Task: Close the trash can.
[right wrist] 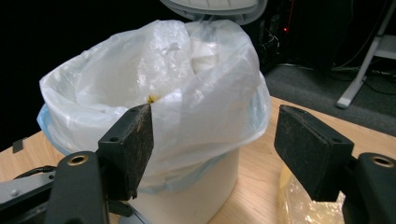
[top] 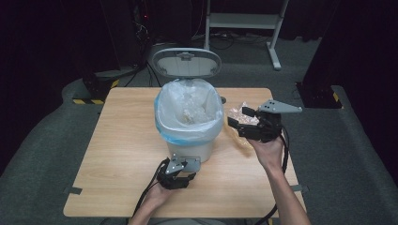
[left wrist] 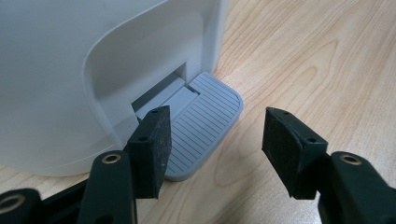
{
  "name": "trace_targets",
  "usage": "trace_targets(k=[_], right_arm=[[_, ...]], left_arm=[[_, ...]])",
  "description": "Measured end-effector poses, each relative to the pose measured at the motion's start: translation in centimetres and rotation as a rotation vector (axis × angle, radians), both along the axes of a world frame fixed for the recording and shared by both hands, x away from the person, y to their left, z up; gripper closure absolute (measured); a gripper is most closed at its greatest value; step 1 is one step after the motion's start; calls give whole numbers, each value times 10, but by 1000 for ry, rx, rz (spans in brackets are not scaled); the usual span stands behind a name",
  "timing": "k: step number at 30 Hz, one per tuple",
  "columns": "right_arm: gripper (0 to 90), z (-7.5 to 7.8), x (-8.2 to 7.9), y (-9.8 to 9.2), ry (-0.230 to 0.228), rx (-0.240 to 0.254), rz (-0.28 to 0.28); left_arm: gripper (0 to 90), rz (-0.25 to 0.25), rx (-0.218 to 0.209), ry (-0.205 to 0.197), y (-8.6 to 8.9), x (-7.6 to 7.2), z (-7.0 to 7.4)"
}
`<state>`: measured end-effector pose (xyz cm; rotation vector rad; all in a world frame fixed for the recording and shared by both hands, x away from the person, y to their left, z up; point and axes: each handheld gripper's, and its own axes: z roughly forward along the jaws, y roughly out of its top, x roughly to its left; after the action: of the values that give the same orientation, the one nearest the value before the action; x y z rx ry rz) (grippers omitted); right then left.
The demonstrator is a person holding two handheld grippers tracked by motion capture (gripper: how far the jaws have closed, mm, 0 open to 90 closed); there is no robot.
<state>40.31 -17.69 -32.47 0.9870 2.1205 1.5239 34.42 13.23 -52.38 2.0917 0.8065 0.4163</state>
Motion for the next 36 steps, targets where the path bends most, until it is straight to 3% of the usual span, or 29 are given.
trace_targets(k=[24,36], right_arm=[[282,-39,2,-22,33,-36,-84],[282,-65,12,-31,82,-68,-129]], left_arm=[[422,-4,-9,7,0,0,0],[421,-1,0,0,0,0,0]])
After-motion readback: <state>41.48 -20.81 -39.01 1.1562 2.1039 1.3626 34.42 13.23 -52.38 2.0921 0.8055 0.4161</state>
